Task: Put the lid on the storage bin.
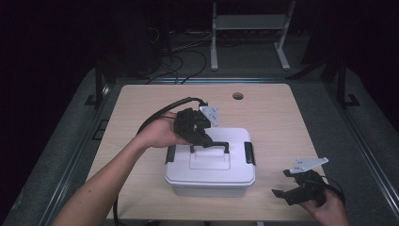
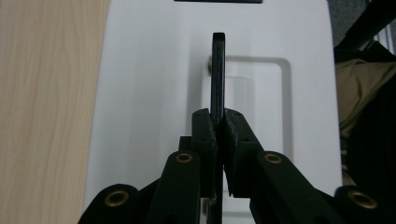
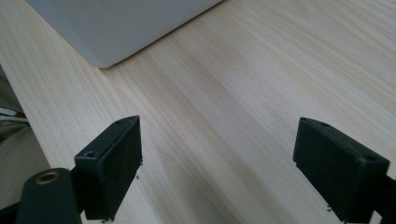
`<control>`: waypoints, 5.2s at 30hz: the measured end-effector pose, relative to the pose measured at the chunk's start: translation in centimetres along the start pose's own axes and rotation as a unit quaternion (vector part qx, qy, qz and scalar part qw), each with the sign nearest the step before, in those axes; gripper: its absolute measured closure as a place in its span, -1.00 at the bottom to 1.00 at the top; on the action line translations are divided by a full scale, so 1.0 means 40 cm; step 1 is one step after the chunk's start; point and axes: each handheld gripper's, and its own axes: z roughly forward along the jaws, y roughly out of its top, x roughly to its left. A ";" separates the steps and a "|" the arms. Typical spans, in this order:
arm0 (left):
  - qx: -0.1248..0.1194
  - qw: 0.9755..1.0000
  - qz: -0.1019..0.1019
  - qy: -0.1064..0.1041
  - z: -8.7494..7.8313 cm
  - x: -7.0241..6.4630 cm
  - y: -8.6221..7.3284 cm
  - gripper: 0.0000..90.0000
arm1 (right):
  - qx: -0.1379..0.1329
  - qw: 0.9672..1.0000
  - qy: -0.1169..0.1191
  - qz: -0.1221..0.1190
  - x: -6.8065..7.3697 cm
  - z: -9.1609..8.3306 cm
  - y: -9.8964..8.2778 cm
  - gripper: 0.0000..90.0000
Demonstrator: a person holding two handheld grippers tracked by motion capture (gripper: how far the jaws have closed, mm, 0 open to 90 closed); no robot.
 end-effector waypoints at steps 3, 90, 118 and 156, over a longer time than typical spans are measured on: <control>0.002 1.000 -0.001 0.004 0.004 0.000 0.002 0.84 | -0.001 1.000 0.000 -0.001 0.003 -0.001 0.001 -0.67; -0.114 0.982 -0.129 0.072 -0.115 -0.028 -0.397 -0.47 | -0.006 1.000 -0.013 0.010 0.004 0.000 0.008 -0.67; -0.117 0.977 -0.167 0.068 -0.061 -0.053 -0.512 -0.52 | 0.000 1.000 -0.012 0.010 0.002 0.006 0.007 -0.67; -0.129 0.966 -0.212 0.069 0.027 -0.089 -0.614 -0.59 | 0.006 1.000 -0.012 0.011 0.005 0.012 0.005 -0.67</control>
